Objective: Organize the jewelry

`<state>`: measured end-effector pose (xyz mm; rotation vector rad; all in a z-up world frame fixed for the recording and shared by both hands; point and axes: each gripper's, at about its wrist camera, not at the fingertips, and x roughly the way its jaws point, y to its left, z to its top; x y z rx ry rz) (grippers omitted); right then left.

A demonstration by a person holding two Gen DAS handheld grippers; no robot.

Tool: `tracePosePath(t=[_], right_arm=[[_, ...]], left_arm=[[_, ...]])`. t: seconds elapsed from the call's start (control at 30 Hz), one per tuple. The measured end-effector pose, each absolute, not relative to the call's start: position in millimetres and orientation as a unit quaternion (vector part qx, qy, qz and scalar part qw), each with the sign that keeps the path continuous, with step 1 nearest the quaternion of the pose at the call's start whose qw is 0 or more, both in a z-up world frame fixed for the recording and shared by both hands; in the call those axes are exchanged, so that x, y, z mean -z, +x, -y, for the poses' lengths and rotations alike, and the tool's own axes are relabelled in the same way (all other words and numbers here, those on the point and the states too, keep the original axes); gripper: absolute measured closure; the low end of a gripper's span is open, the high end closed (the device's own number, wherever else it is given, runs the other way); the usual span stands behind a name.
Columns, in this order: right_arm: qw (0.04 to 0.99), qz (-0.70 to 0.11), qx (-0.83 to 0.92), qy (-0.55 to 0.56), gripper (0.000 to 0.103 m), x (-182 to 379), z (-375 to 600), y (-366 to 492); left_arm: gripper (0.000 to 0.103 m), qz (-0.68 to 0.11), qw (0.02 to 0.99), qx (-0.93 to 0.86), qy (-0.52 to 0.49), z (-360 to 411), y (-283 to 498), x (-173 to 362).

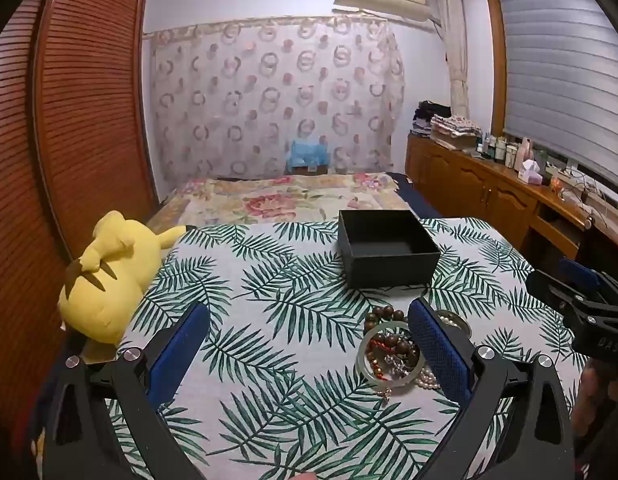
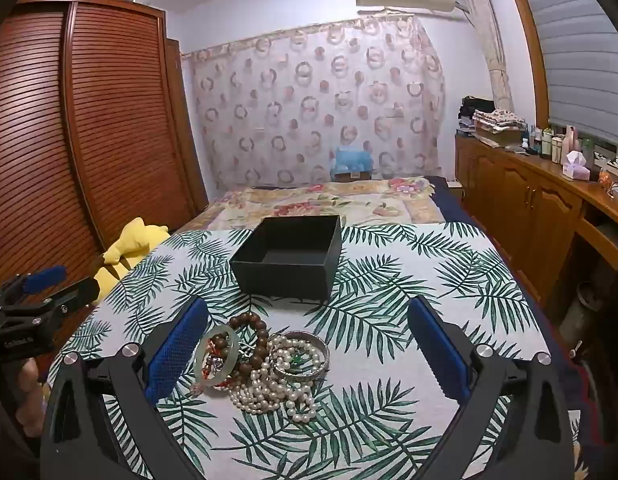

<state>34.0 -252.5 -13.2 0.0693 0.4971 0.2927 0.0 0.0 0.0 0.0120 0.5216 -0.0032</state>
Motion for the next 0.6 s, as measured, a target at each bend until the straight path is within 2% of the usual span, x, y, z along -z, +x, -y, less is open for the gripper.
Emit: tracePosePath(t=[0.6], right_arm=[[0.958, -0.244, -0.146, 0.037, 0.002, 12.8, 252.9, 33.5]], left_arm=[[0.006, -0.252, 0.968, 0.001, 0.007, 0.1, -0.5, -0.3]])
